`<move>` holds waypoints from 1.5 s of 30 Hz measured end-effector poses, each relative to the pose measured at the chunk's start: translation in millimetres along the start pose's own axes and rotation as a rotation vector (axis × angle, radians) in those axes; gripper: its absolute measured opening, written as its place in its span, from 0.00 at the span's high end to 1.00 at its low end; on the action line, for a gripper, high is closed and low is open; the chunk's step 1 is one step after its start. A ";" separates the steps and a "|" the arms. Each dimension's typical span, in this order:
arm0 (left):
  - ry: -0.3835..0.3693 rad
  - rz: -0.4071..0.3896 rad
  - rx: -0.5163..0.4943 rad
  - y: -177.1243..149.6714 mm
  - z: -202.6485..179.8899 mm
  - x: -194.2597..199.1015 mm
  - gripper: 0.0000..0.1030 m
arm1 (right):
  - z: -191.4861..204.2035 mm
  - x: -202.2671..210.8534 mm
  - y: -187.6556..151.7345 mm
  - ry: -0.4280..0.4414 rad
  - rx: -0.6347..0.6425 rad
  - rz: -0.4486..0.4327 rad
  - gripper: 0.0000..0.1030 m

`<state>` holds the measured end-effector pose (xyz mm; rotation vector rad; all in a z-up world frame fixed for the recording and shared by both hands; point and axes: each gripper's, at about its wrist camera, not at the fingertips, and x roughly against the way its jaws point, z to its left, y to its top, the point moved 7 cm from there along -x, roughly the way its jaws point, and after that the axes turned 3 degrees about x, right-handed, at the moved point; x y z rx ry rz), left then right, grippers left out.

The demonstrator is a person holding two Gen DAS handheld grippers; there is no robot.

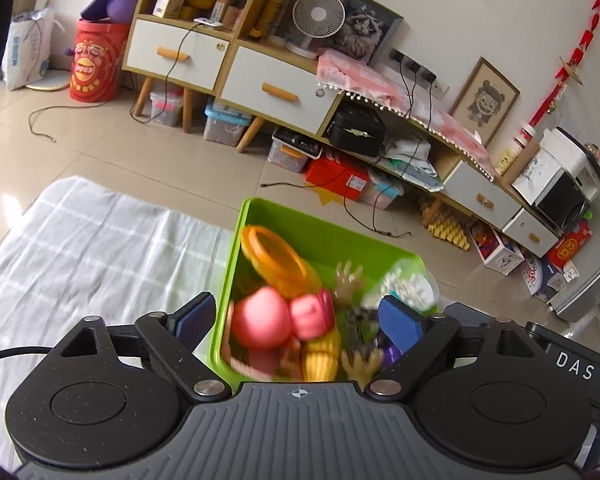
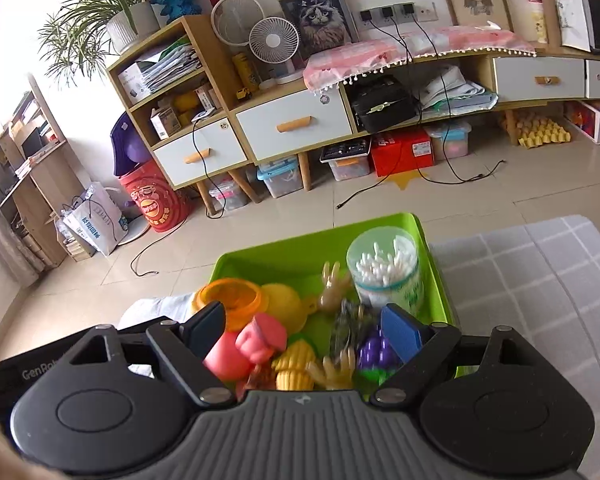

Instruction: Organize rigid objects

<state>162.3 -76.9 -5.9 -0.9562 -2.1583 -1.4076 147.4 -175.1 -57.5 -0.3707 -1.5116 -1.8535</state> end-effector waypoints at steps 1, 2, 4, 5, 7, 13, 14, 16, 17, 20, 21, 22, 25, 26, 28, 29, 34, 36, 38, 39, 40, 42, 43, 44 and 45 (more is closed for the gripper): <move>0.003 0.003 -0.002 -4.2 -1.0 4.6 0.11 | 1.4 6.5 -4.1 0.000 0.001 0.001 0.36; 0.008 0.007 -0.006 -8.3 -1.5 8.5 0.10 | 2.6 11.3 -7.6 0.000 0.000 0.001 0.36; 0.019 0.009 -0.010 -17.4 -1.1 16.1 0.09 | 3.7 22.1 -17.0 0.001 -0.004 0.005 0.36; 0.023 0.018 -0.015 -23.0 -0.8 19.5 0.09 | 3.8 26.2 -21.6 0.000 -0.005 0.007 0.36; 0.027 0.028 -0.018 -32.9 0.0 27.3 0.08 | 3.1 34.4 -30.4 -0.008 0.001 0.020 0.36; 0.044 0.059 -0.005 -65.8 7.2 47.8 0.03 | 0.9 63.1 -60.7 -0.025 0.020 0.040 0.35; 0.049 0.064 -0.009 -71.0 8.4 50.8 0.02 | 0.2 67.0 -65.5 -0.022 0.017 0.044 0.35; 0.059 0.062 -0.018 -81.4 10.5 58.0 0.02 | -1.2 73.3 -75.7 -0.024 0.020 0.057 0.35; 0.066 0.059 -0.024 -86.3 12.0 61.2 0.02 | -1.6 76.3 -81.0 -0.031 0.036 0.064 0.35; 0.102 0.054 -0.067 -97.7 14.6 67.8 0.02 | -5.3 84.2 -96.8 -0.063 0.085 0.073 0.34; 0.112 0.054 -0.078 -100.4 14.9 69.9 0.02 | -7.3 85.7 -102.1 -0.069 0.089 0.076 0.33; 0.119 0.054 -0.081 -102.4 15.4 71.9 0.02 | -10.2 86.8 -106.7 -0.075 0.083 0.079 0.33; 0.106 0.079 -0.098 -105.0 12.9 76.2 0.02 | -19.7 87.2 -118.2 -0.072 0.043 0.125 0.33; 0.100 0.084 -0.108 -104.5 11.4 77.3 0.02 | -21.4 86.6 -120.1 -0.079 0.032 0.156 0.33; 0.106 0.077 -0.124 -104.5 8.6 81.2 0.02 | -20.7 90.4 -117.4 -0.060 0.046 0.147 0.32; 0.113 0.068 -0.132 -104.6 7.3 83.6 0.02 | -20.7 93.3 -114.9 -0.063 0.061 0.129 0.32; 0.160 0.072 -0.128 -110.5 3.7 84.9 0.02 | -23.3 100.9 -114.3 -0.130 0.094 0.101 0.29; 0.165 0.080 -0.123 -113.0 2.9 84.3 0.02 | -22.4 100.2 -114.1 -0.111 0.084 0.109 0.29; 0.169 0.085 -0.116 -114.3 3.1 82.9 0.02 | -22.6 99.5 -114.9 -0.095 0.067 0.117 0.28; 0.174 0.087 -0.114 -115.1 3.4 82.2 0.02 | -22.7 98.5 -115.9 -0.095 0.059 0.122 0.28; 0.178 0.090 -0.112 -115.6 3.9 81.1 0.02 | -23.2 97.5 -116.6 -0.095 0.052 0.128 0.28; 0.183 0.099 -0.110 -117.3 5.1 79.2 0.02 | -23.8 98.0 -118.4 -0.094 0.045 0.133 0.28; 0.190 0.101 -0.103 -118.1 6.2 78.8 0.02 | -23.6 97.7 -118.6 -0.093 0.042 0.136 0.28; 0.192 0.104 -0.100 -118.8 7.0 78.6 0.02 | -23.3 97.4 -118.7 -0.090 0.041 0.138 0.28; 0.193 0.106 -0.097 -119.3 7.6 78.5 0.02 | -23.0 96.7 -119.2 -0.088 0.040 0.140 0.28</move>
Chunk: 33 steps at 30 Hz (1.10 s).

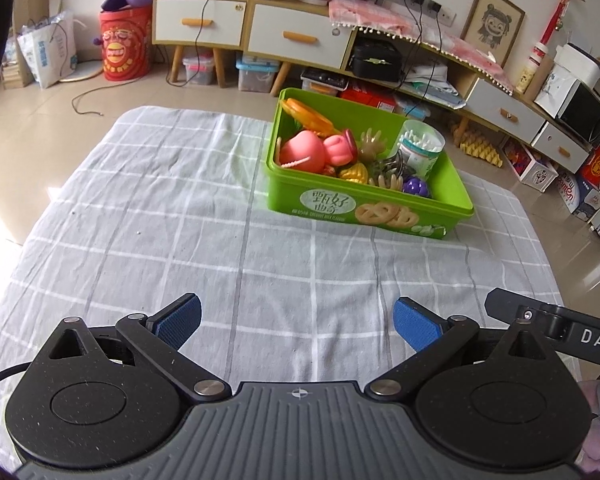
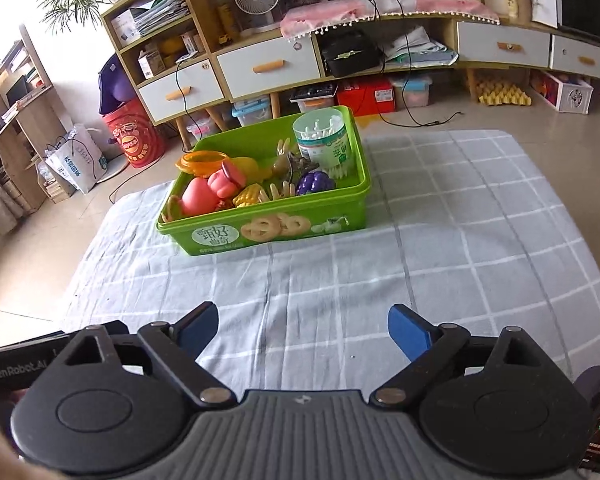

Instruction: Organize rigid objects

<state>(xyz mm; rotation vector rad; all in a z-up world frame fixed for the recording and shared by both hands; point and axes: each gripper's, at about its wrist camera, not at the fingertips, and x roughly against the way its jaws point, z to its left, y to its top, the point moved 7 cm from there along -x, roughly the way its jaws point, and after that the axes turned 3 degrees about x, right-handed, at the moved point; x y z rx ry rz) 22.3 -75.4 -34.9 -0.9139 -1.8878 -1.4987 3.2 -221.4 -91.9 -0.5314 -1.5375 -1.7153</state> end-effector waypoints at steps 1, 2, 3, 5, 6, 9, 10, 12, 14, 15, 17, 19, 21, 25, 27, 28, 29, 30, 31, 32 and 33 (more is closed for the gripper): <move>0.001 0.001 0.002 -0.1 0.6 0.0 0.02 | 0.2 0.0 -0.3 0.002 -0.002 0.001 0.28; 0.003 0.002 0.003 -0.2 1.3 0.1 0.02 | 0.4 0.0 -0.6 0.002 -0.005 0.003 0.28; 0.006 0.001 0.004 -0.3 1.7 0.3 0.02 | 0.2 0.0 -0.6 0.003 -0.006 0.004 0.28; 0.015 0.001 0.002 -0.5 2.3 0.5 0.02 | 0.2 -0.2 -0.5 0.006 -0.011 0.005 0.28; 0.019 0.001 0.002 -0.7 2.5 0.4 0.02 | 0.3 -0.2 -0.8 0.006 -0.013 0.006 0.28; 0.029 0.006 0.000 -1.5 2.7 -0.4 0.02 | 1.0 -1.4 -1.3 0.011 -0.019 0.013 0.28; 0.030 0.008 -0.001 -1.7 2.8 -0.7 0.02 | 1.2 -1.9 -1.7 0.014 -0.022 0.017 0.28; 0.033 0.011 0.001 -2.2 3.2 -1.1 0.02 | 1.8 -3.4 -1.9 0.020 -0.028 0.025 0.28; 0.035 0.014 0.001 -2.5 3.3 -1.3 0.02 | 2.2 -4.1 -2.7 0.026 -0.032 0.030 0.28; 0.037 0.015 0.001 -2.7 3.4 -1.4 0.02 | 2.9 -4.2 -2.6 0.026 -0.032 0.031 0.28; 0.040 0.018 0.001 -3.1 4.0 -1.4 0.02 | 3.5 -4.5 -2.8 0.024 -0.031 0.030 0.28; 0.046 0.018 0.008 -3.0 4.7 -1.8 0.02 | 3.5 -4.5 -2.8 0.025 -0.032 0.029 0.28; 0.049 0.020 0.009 -3.3 4.8 -1.9 0.02 | 3.5 -4.5 -2.6 0.024 -0.034 0.029 0.28; 0.051 0.020 0.009 -3.3 4.9 -2.0 0.02 | 3.6 -4.5 -2.3 0.023 -0.035 0.028 0.28; 0.052 0.020 0.008 -3.3 4.7 -2.1 0.02 | 3.5 -4.1 -2.1 0.024 -0.035 0.027 0.28; 0.052 0.020 0.008 -3.3 4.5 -2.2 0.02 | 3.6 -4.1 -2.0 0.024 -0.035 0.027 0.28; 0.053 0.020 0.008 -3.3 4.5 -2.1 0.02 | 3.5 -4.1 -2.1 0.023 -0.036 0.028 0.28; 0.053 0.020 0.007 -3.6 4.4 -2.3 0.02 | 3.6 -4.1 -2.2 0.023 -0.036 0.028 0.28; 0.054 0.020 0.006 -3.7 4.2 -2.2 0.02 | 3.5 -3.9 -2.2 0.023 -0.036 0.028 0.28; 0.055 0.020 0.005 -3.8 4.3 -1.9 0.02 | 3.5 -3.9 -2.2 0.023 -0.036 0.028 0.28; 0.055 0.019 0.005 -3.7 4.2 -2.5 0.02 | 3.5 -3.8 -2.2 0.023 -0.035 0.028 0.28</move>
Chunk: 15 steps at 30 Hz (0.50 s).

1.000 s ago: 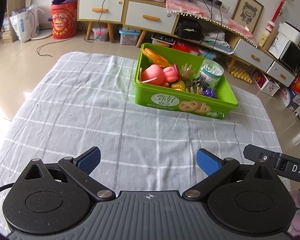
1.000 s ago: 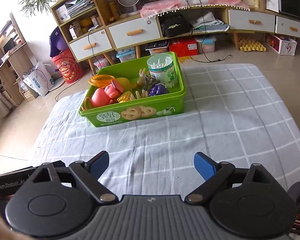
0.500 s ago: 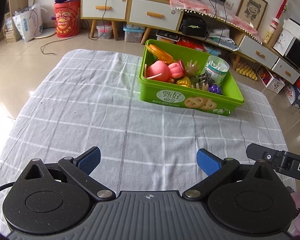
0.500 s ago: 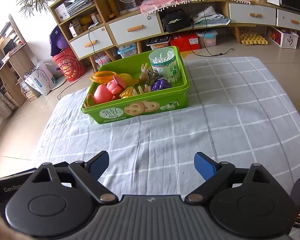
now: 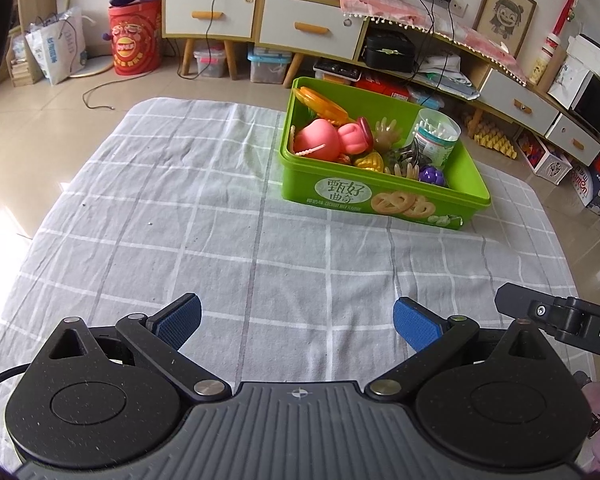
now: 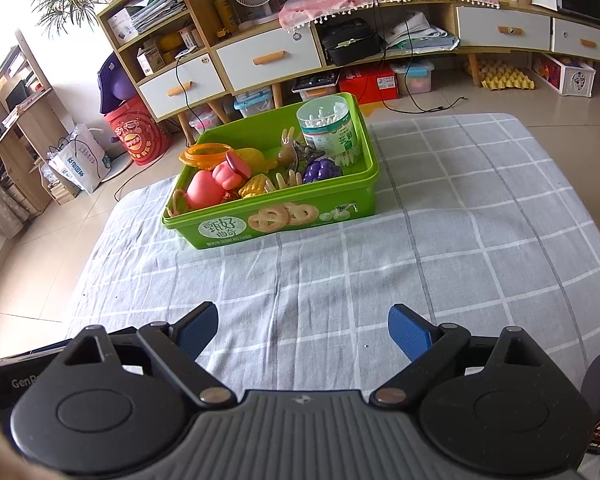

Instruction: Organize rigid objects

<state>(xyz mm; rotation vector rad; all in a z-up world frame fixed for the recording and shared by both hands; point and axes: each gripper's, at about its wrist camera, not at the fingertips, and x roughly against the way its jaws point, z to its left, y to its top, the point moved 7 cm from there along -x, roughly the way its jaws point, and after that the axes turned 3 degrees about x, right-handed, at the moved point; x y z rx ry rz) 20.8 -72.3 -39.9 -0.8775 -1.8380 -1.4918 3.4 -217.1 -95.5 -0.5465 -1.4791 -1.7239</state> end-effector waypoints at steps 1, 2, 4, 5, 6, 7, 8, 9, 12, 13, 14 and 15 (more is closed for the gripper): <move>0.000 0.000 0.000 0.0 -0.1 -0.1 0.02 | 0.2 0.0 0.0 0.000 0.000 0.001 0.28; -0.001 0.001 0.000 -0.1 -0.1 -0.1 0.02 | 0.1 0.1 -0.1 0.000 0.000 0.001 0.28; 0.000 0.002 -0.001 -0.1 -0.4 -0.6 0.02 | 0.3 -0.5 -0.4 0.001 0.001 0.002 0.28; 0.000 0.002 -0.002 -0.3 -0.3 -0.6 0.02 | 0.5 -0.7 -0.5 0.001 0.002 0.003 0.28; -0.001 0.003 -0.003 -0.5 -0.4 -1.0 0.02 | 0.6 -0.9 -0.7 0.002 0.003 0.004 0.28; -0.002 0.004 -0.002 -0.6 -0.5 -1.2 0.02 | 0.6 -1.0 -0.9 0.002 0.003 0.004 0.28; -0.002 0.006 -0.002 -0.6 -0.7 -1.4 0.02 | 0.6 -1.2 -1.2 0.002 0.003 0.004 0.28; -0.002 0.007 -0.002 -0.6 -0.7 -1.7 0.02 | 0.7 -1.2 -1.1 0.002 0.003 0.004 0.28; -0.002 0.007 -0.002 -0.9 -0.8 -1.8 0.02 | 0.9 -1.3 -1.1 0.001 0.002 0.004 0.28; -0.002 0.007 -0.002 -0.9 -0.6 -1.9 0.02 | 0.9 -1.4 -1.2 0.002 0.003 0.005 0.28; -0.002 0.007 -0.002 -0.9 -0.8 -1.8 0.02 | 0.9 -1.3 -1.1 0.002 0.003 0.005 0.28; -0.002 0.007 -0.002 -0.9 -0.8 -1.7 0.02 | 1.0 -1.7 -1.7 0.002 0.002 0.005 0.28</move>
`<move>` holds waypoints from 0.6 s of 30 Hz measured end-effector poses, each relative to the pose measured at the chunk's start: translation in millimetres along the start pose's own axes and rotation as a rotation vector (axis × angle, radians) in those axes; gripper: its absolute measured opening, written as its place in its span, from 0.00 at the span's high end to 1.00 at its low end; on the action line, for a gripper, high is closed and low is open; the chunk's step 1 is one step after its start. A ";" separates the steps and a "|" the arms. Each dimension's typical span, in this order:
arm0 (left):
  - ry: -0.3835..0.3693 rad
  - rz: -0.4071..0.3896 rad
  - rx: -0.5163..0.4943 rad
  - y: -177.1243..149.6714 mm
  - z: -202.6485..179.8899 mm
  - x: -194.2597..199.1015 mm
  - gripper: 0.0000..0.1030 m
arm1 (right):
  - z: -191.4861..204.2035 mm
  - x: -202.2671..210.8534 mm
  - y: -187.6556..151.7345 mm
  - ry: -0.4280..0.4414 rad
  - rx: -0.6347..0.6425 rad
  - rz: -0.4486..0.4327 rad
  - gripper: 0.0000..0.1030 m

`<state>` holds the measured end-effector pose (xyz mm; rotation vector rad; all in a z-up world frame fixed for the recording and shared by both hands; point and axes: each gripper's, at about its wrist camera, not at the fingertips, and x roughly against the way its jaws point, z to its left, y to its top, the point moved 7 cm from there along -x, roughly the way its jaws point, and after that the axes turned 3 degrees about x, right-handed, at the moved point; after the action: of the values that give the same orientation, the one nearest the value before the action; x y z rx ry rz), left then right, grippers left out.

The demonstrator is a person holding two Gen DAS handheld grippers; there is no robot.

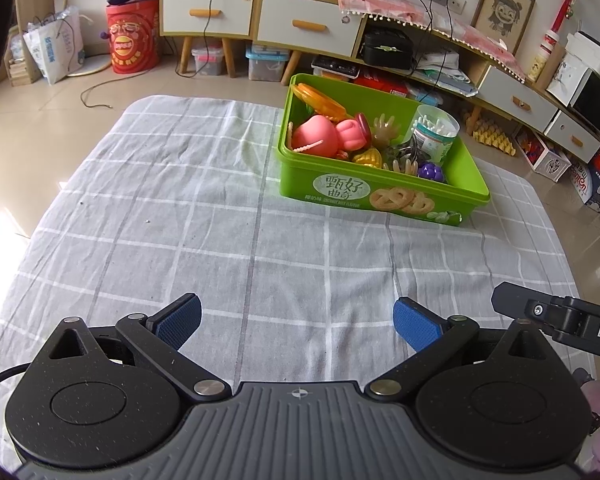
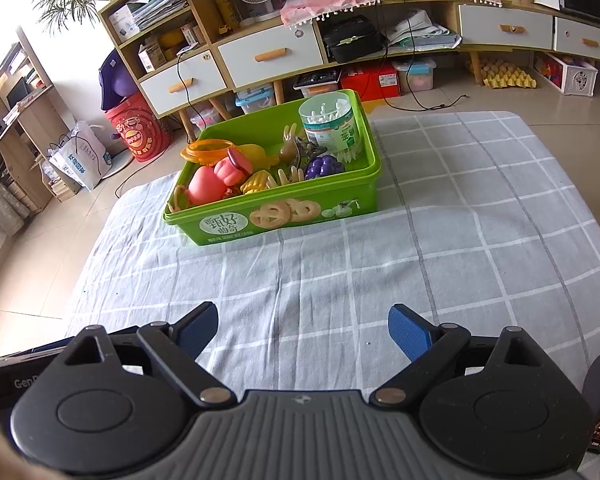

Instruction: Organize rigid objects

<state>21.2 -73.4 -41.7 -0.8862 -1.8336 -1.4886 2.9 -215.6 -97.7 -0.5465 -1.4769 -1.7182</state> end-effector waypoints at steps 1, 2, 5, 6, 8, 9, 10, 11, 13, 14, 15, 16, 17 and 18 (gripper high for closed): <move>0.000 0.000 0.000 -0.1 0.1 0.0 0.02 | 0.1 0.1 -0.2 0.000 0.000 0.000 0.28; 0.000 0.000 0.000 -0.1 0.2 -0.1 0.02 | 0.1 0.0 0.0 0.000 0.000 0.000 0.28; 0.001 0.000 0.002 -0.1 0.0 0.1 0.02 | 0.1 -0.1 -0.2 0.000 0.000 0.000 0.28; 0.002 0.000 0.002 -0.1 0.0 0.1 0.02 | 0.1 -0.1 0.1 0.000 0.000 0.000 0.28; 0.002 0.000 0.002 -0.1 0.0 0.1 0.02 | 0.1 -0.1 0.0 0.000 0.000 0.000 0.28; 0.002 0.000 0.002 -0.2 0.0 0.1 0.02 | 0.1 -0.1 0.1 0.000 0.000 0.000 0.28; 0.002 0.000 0.002 -0.1 0.1 0.1 0.02 | 0.1 -0.1 0.2 0.000 0.000 0.000 0.28; 0.002 0.000 0.002 -0.3 0.3 -0.1 0.02 | 0.2 -0.1 0.0 0.000 0.000 0.000 0.28; 0.002 0.000 0.002 -0.1 0.0 0.0 0.02 | 0.2 -0.2 0.2 0.000 0.000 0.000 0.28; 0.002 0.001 0.001 -0.2 0.2 -0.1 0.02 | 0.2 -0.2 0.1 0.000 0.000 0.000 0.28; 0.002 0.001 0.002 -0.1 0.1 0.0 0.02 | 0.2 -0.2 0.0 0.000 0.000 0.000 0.28; 0.002 0.001 0.004 -0.1 0.1 0.0 0.02 | 0.3 -0.3 0.2 -0.001 -0.001 0.000 0.28; 0.003 0.001 0.004 -0.2 0.4 -0.1 0.02 | 0.3 -0.3 -0.2 -0.001 -0.001 0.000 0.28; 0.003 0.001 0.004 -0.1 0.1 0.0 0.02 | 0.3 -0.3 -0.1 0.000 -0.001 0.000 0.28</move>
<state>21.1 -73.3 -41.8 -0.8820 -1.8332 -1.4847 2.9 -215.3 -97.8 -0.5473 -1.4766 -1.7185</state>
